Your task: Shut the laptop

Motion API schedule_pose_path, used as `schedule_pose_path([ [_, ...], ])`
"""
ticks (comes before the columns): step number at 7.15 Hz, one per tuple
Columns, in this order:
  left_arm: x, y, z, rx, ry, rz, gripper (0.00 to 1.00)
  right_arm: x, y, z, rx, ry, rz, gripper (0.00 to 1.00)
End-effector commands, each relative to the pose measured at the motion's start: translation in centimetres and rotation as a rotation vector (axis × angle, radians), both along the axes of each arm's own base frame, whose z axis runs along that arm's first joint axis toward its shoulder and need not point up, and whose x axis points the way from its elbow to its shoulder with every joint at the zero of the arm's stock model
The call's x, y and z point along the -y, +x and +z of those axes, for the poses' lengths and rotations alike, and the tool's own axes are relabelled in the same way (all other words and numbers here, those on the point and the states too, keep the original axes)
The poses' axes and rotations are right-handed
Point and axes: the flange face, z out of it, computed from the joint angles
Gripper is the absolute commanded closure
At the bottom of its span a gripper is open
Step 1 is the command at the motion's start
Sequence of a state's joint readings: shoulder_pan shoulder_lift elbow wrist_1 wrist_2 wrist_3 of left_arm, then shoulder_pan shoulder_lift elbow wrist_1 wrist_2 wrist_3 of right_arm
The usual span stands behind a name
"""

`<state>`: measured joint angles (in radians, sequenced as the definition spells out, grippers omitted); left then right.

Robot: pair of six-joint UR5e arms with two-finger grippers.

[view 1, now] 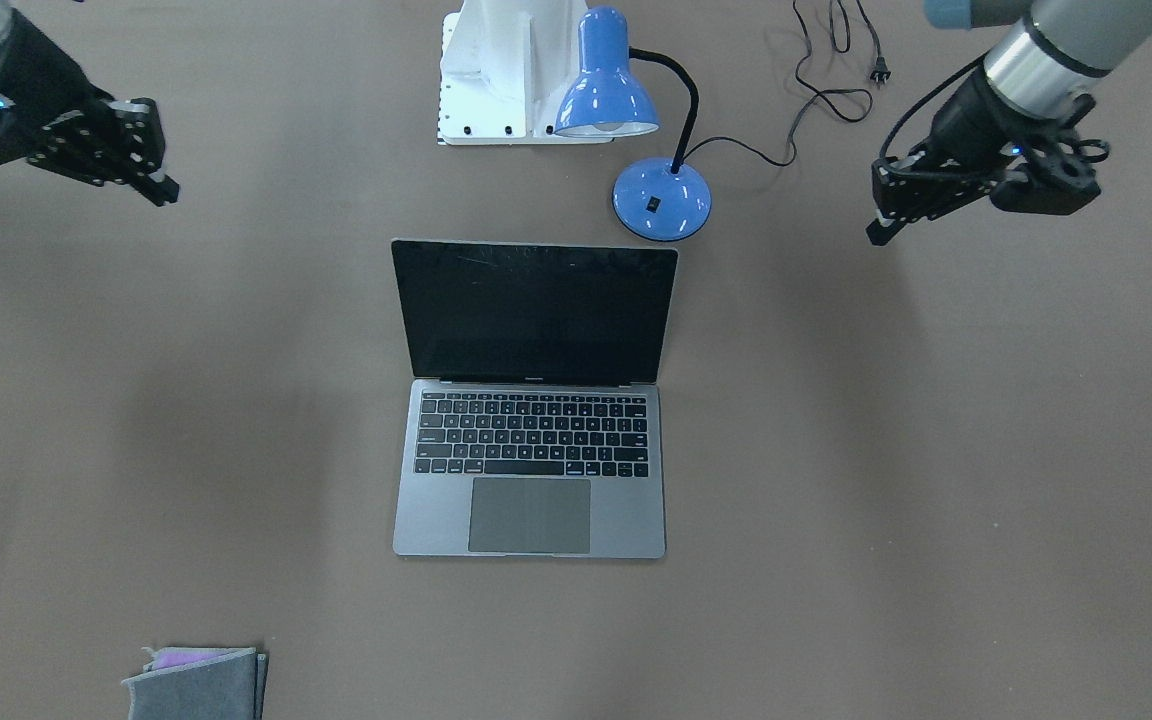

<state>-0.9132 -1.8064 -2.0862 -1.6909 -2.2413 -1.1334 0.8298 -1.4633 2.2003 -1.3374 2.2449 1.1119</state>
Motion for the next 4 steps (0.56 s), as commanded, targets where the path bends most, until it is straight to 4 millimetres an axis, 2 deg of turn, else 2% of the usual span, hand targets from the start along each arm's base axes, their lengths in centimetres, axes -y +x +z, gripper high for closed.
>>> schedule_pose_path([
  [1,-1.5,4.3,-2.6,-0.020,-0.017,0.015,1.00,-3.0,-7.9,-5.8,0.036,-0.047,0.008,1.00],
  [2,-2.6,6.3,-3.4,-0.032,-0.027,0.045,1.00,-3.1,-9.2,-7.2,0.041,-0.070,0.003,1.00],
  [3,-3.6,8.5,-3.9,-0.035,-0.036,0.079,1.00,-3.0,-10.1,-6.9,0.030,-0.080,0.000,1.00],
  [4,-3.1,10.2,-4.5,-0.036,-0.051,0.085,1.00,-2.5,-10.7,-6.8,0.022,-0.075,0.016,1.00],
])
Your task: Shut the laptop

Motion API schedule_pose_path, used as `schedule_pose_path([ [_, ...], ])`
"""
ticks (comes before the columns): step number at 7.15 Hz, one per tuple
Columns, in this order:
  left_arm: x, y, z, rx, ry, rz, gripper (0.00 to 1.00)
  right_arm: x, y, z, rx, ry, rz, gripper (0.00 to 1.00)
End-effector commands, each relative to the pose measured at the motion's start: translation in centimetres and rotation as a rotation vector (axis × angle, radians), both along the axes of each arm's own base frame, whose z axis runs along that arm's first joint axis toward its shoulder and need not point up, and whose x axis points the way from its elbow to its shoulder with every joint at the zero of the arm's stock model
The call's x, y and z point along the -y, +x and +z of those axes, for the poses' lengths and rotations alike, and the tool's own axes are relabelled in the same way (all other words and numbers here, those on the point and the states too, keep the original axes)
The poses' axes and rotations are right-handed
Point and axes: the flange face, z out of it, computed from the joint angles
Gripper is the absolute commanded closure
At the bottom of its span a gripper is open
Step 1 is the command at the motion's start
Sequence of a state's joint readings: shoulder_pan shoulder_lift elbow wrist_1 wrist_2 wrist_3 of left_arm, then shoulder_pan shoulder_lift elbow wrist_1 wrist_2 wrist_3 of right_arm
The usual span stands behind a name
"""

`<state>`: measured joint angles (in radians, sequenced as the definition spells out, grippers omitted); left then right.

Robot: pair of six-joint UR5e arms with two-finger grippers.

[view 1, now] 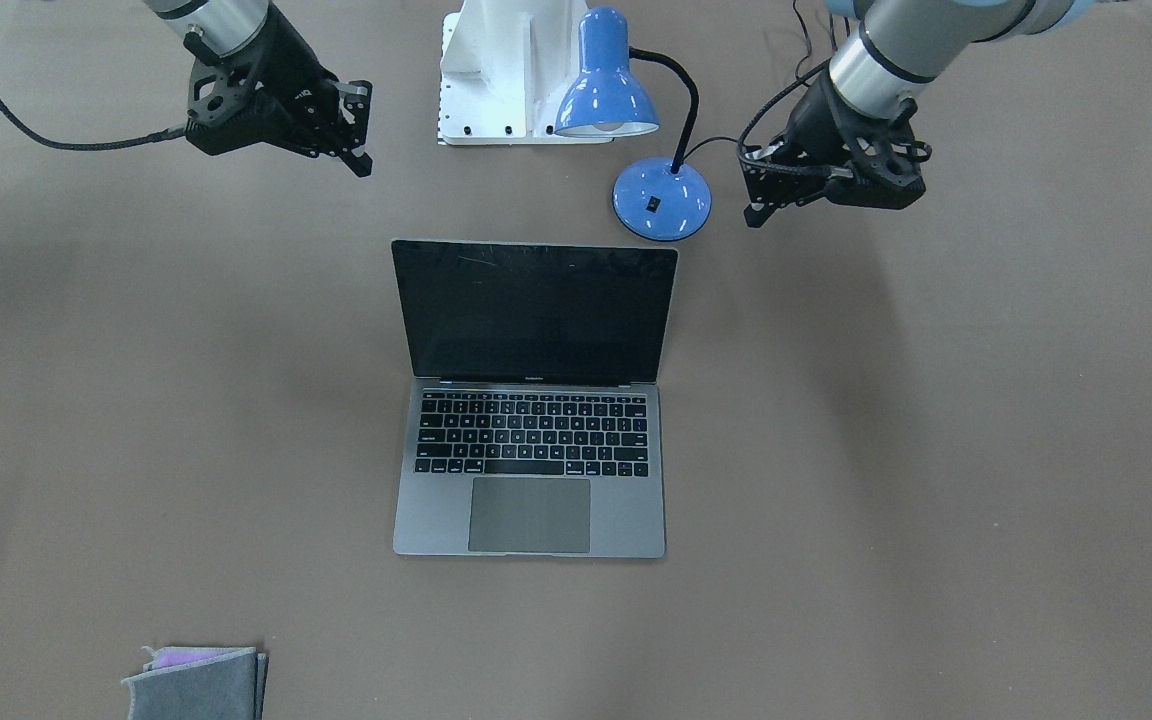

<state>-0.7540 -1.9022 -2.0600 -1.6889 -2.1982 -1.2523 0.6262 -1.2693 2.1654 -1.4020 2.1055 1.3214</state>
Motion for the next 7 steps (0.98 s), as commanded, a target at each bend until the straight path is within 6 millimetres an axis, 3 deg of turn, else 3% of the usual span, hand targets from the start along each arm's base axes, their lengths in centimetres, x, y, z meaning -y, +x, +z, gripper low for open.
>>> schedule_pose_path([
  [1,0.3,2.8,-1.2,-0.005,-0.023,0.015,1.00,0.8,-1.9,0.4,-0.021,-0.011,0.007,1.00],
  [2,0.4,3.7,-2.1,-0.015,-0.019,0.024,1.00,1.1,-2.1,-0.6,-0.009,-0.003,0.011,1.00],
  [5,0.5,4.9,-1.8,-0.005,-0.029,0.033,1.00,1.6,-2.8,-0.1,-0.023,-0.013,0.011,1.00],
  [7,0.6,5.5,-3.1,-0.019,-0.022,0.033,1.00,2.5,-3.6,0.3,-0.034,-0.016,0.015,1.00],
])
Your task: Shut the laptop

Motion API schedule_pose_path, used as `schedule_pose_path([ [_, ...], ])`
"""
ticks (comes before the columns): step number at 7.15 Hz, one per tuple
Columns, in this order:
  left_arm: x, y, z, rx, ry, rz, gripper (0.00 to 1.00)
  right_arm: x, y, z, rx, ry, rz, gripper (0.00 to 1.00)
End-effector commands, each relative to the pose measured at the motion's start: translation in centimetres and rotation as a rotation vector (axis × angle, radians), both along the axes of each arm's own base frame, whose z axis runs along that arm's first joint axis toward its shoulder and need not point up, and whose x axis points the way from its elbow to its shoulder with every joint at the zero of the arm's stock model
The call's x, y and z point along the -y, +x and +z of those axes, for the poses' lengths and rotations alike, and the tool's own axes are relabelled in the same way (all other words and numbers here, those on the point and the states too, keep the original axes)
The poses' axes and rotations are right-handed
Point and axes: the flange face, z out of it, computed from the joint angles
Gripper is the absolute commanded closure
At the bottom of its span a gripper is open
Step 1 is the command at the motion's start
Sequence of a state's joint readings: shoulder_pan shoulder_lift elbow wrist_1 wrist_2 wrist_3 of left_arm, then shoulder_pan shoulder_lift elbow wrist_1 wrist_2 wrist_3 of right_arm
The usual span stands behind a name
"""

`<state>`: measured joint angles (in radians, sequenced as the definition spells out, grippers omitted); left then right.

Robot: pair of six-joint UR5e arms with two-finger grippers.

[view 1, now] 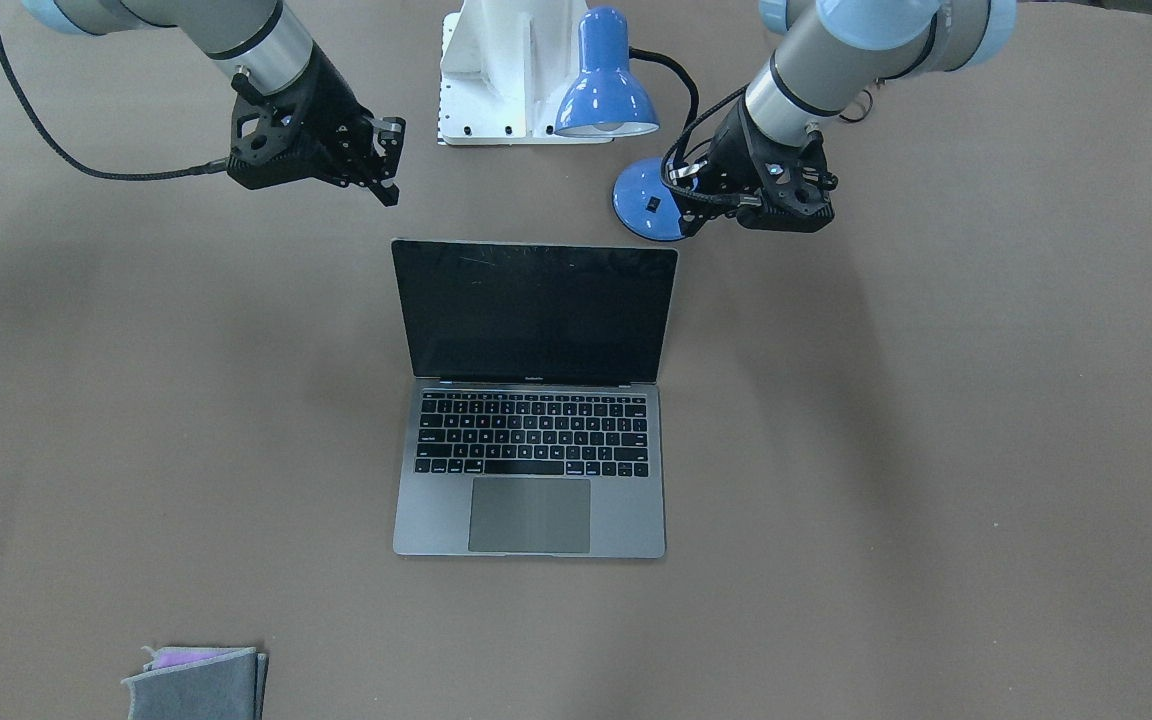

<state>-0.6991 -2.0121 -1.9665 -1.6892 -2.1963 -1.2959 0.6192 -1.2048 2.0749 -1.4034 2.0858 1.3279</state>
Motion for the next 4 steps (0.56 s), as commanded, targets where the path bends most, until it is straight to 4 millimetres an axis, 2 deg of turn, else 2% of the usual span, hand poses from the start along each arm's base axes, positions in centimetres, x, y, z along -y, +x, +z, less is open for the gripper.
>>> schedule_pose_path([
  [1,0.3,0.6,-1.1,-0.011,0.009,0.001,1.00,1.4,-0.8,-0.1,-0.006,-0.001,0.013,1.00],
  [4,1.5,1.6,-1.7,-0.006,0.035,-0.024,1.00,2.3,-0.6,-0.7,-0.003,0.001,0.026,1.00],
])
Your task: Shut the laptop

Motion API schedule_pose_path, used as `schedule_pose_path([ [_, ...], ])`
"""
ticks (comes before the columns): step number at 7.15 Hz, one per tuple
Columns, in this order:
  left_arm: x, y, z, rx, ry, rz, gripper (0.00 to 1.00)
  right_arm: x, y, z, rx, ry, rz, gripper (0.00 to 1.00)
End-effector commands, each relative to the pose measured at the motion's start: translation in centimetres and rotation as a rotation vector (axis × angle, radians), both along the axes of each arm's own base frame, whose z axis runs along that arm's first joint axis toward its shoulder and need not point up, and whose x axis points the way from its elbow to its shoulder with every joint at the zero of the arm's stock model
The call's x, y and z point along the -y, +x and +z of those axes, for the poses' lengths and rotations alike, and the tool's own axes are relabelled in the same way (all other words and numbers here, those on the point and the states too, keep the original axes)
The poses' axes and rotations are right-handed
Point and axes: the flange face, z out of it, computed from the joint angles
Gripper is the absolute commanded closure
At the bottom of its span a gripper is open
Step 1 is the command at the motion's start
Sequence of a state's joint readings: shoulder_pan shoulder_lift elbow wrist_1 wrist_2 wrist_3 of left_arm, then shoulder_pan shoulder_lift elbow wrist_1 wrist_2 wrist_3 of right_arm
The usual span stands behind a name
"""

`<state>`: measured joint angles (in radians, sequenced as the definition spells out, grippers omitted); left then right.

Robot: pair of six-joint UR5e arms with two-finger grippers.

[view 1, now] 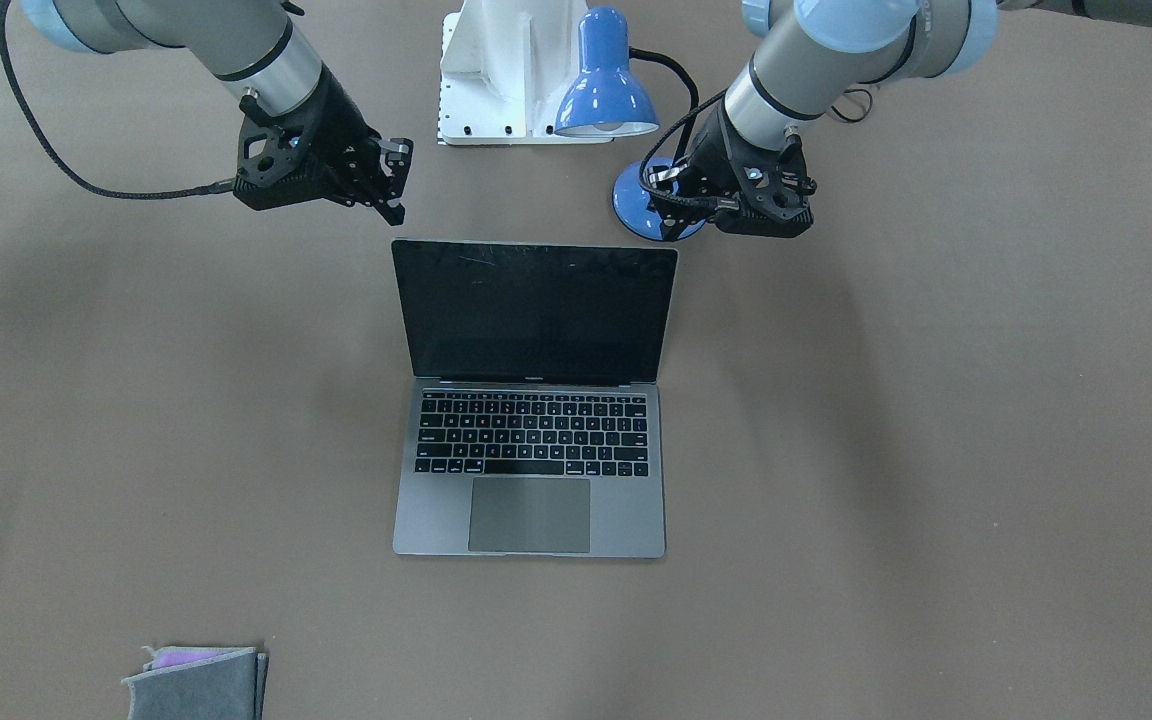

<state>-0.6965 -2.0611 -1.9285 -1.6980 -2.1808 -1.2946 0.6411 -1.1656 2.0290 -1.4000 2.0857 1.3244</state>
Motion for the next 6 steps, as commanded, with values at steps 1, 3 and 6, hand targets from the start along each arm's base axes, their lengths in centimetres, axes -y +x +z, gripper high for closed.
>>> schedule_pose_path([
  [1,0.8,0.4,-1.1,0.001,0.041,-0.035,1.00,0.9,0.1,-0.1,-0.003,0.002,0.011,1.00],
  [3,1.1,0.2,-1.4,0.000,0.066,-0.061,1.00,1.3,-0.3,-0.1,-0.004,0.001,0.013,1.00],
  [6,2.0,0.5,-1.1,0.015,0.112,-0.081,1.00,2.2,0.3,-1.0,0.005,0.004,0.033,1.00],
])
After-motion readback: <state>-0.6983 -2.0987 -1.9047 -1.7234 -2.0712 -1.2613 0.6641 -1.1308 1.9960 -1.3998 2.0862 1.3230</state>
